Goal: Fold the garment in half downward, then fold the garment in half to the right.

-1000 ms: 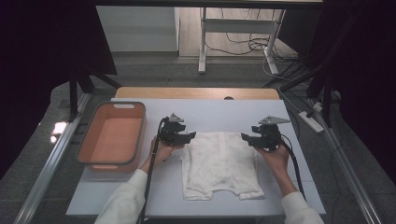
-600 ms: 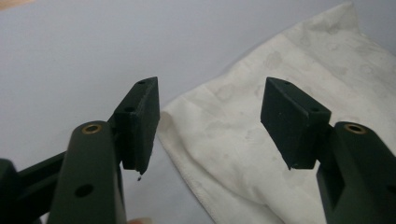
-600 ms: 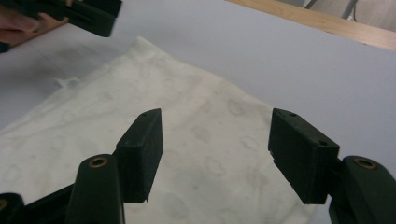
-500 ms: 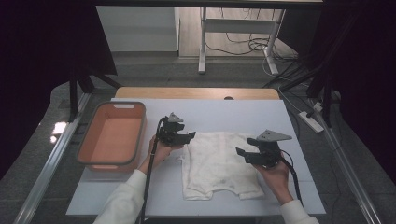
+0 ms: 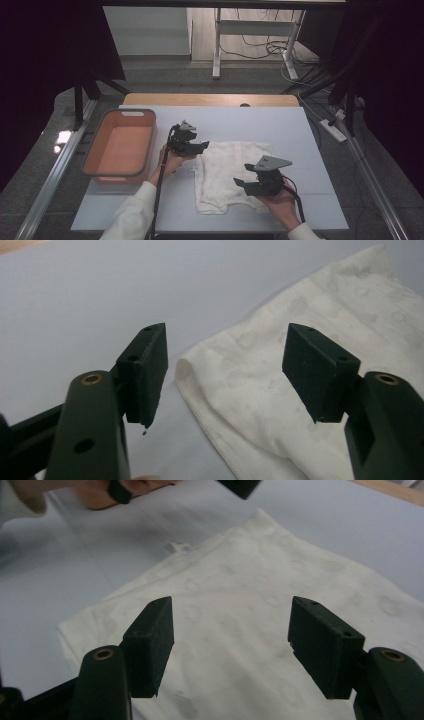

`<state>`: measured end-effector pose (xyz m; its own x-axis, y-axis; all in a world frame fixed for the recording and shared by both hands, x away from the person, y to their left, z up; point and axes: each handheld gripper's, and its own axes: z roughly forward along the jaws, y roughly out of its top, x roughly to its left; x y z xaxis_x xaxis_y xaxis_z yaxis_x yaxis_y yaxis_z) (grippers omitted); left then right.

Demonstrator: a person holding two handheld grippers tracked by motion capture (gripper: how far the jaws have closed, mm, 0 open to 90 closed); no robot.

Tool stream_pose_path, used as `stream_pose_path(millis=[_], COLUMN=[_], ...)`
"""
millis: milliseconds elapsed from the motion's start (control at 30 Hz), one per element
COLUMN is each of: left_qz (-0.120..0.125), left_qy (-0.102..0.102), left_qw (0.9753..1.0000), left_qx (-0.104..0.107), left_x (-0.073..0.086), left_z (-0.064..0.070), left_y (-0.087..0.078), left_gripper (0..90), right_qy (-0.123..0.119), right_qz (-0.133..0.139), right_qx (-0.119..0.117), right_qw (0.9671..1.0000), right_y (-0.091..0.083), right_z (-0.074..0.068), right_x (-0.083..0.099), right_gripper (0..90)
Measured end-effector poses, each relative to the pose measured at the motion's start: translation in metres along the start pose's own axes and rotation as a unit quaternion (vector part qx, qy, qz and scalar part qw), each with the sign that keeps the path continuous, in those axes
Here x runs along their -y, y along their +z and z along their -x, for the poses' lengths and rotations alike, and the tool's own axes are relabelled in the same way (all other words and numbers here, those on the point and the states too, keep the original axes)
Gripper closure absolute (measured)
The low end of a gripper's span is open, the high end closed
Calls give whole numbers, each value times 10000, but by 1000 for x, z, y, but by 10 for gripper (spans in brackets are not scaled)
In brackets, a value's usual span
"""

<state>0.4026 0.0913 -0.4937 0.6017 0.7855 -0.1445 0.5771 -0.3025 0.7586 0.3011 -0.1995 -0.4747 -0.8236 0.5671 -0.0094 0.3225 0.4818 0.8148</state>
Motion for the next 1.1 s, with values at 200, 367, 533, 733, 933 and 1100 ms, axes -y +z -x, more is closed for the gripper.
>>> stream_pose_path(millis=[200,367,533,733,933,1100], left_qz=[22,26,27,-1,-41,-31], left_qy=[-7,16,31,55,55,56], left_qw=[10000,10000,10000,10000,10000,10000], left_qx=[17,15,6,18,12,8], left_x=[-1,-2,-3,-3,-3,-4], left_z=[0,1,2,2,3,3], left_y=[-2,-2,-3,-2,-1,-1], left_gripper=[349,349,346,343,335,335], right_qy=[-185,-235,-272,-306,-354,-388], right_qz=[-121,-163,-202,-266,-377,-455], right_qx=[-293,-478,-528,-564,-660,-721], right_qw=[9993,9984,9980,9976,9965,9956], right_y=[14,22,27,33,44,52], right_z=[-20,-30,-36,-42,-52,-59], right_x=[-2,-4,-5,-6,-7,-9], right_gripper=[350,350,350,350,350,348])
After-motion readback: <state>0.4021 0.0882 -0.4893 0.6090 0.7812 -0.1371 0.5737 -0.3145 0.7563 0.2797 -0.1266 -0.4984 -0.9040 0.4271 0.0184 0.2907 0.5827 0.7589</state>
